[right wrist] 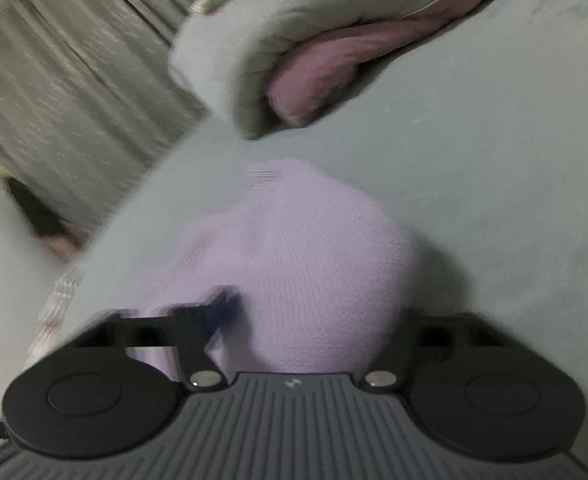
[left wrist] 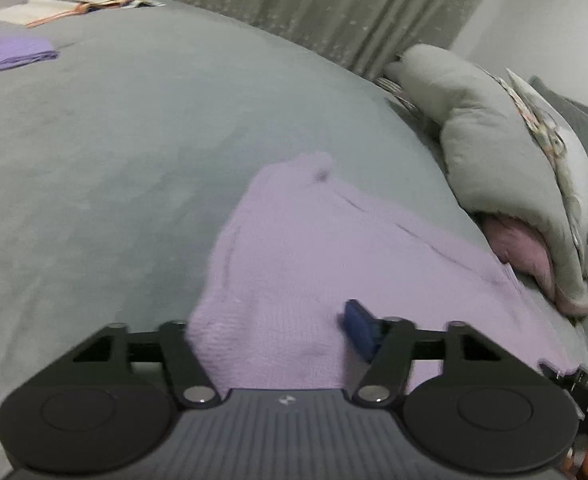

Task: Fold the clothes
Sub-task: 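Grasp the edge of the folded sweater with both grippers, then lift the folded sweater off the bed with both grippers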

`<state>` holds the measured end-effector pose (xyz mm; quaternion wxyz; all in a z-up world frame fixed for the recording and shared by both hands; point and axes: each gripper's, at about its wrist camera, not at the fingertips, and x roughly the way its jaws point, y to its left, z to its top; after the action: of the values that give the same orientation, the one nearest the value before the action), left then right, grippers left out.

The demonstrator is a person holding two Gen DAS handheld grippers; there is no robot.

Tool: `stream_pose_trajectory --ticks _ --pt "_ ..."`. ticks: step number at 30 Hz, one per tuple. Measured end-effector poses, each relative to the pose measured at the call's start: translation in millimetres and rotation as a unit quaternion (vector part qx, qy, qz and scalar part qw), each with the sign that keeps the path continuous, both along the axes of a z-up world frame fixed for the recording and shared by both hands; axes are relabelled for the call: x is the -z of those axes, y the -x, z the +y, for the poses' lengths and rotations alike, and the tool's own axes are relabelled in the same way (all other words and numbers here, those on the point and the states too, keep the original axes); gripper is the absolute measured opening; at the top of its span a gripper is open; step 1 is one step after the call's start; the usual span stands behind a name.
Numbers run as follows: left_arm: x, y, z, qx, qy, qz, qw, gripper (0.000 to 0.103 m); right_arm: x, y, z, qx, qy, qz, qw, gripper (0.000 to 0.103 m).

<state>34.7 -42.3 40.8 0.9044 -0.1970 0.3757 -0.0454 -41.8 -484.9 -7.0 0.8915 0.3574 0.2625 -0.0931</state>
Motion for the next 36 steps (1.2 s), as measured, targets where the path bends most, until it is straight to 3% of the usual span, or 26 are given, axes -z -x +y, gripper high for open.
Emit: stream_pose_trajectory --ticks 4,6,7,9,12,16,19,23,25,26,27,30,32,36 --pt "-15.2 2.6 -7.5 0.003 -0.039 -0.001 0.9992 0.035 -16.6 -2.2 9.4 -0.020 0.058 -0.009 0.998 0.033" --pt "-18.9 7.2 -3.4 0.007 -0.039 0.001 0.9992 0.035 -20.9 -0.5 2.5 -0.033 0.023 -0.027 0.999 0.035" --pt "-15.3 6.4 2.0 0.006 -0.020 0.011 0.9997 0.038 -19.9 0.2 -0.9 -0.035 0.008 -0.024 0.999 0.037" --pt "-3.5 2.3 16.8 0.004 0.037 0.042 0.9984 0.066 0.9 0.5 -26.7 -0.027 -0.092 0.018 0.995 0.049" --pt "8.7 6.9 36.0 0.004 0.121 0.048 0.9915 0.081 21.6 11.7 -53.6 -0.020 -0.201 0.008 0.979 0.049" --pt "5.7 14.1 36.6 0.021 0.123 0.069 0.9897 0.086 19.2 30.4 -56.3 -0.018 -0.239 0.035 0.970 0.057" --pt "6.5 10.5 24.1 0.032 0.115 0.066 0.9907 0.102 19.1 34.0 -47.5 -0.034 -0.233 0.025 0.972 0.069" --pt "6.4 13.7 7.8 0.023 0.071 0.050 0.9959 0.098 18.2 16.4 -25.4 -0.022 -0.187 0.003 0.982 0.078" --pt "6.8 15.0 12.2 0.005 0.071 0.047 0.9964 0.084 15.1 8.7 -14.1 -0.025 -0.144 -0.005 0.989 0.078" --pt "6.2 15.1 16.0 -0.002 0.074 0.047 0.9962 0.072 14.9 7.8 -12.9 -0.026 -0.139 -0.009 0.990 0.073" --pt "5.1 15.0 19.9 -0.007 0.078 0.046 0.9959 0.064 15.3 4.7 -11.6 -0.029 -0.131 -0.016 0.991 0.062" --pt "2.6 14.1 27.5 -0.010 0.089 0.043 0.9951 0.057 19.4 -0.4 -17.6 -0.019 -0.135 -0.014 0.991 0.044" --pt "-0.9 15.5 22.5 -0.009 0.072 0.033 0.9968 0.054 19.5 -1.0 -18.2 -0.015 -0.135 -0.014 0.991 0.038" --pt "-11.4 16.2 9.5 -0.009 0.031 0.013 0.9994 0.048 -6.7 -0.2 1.2 -0.031 -0.041 -0.030 0.998 0.031"
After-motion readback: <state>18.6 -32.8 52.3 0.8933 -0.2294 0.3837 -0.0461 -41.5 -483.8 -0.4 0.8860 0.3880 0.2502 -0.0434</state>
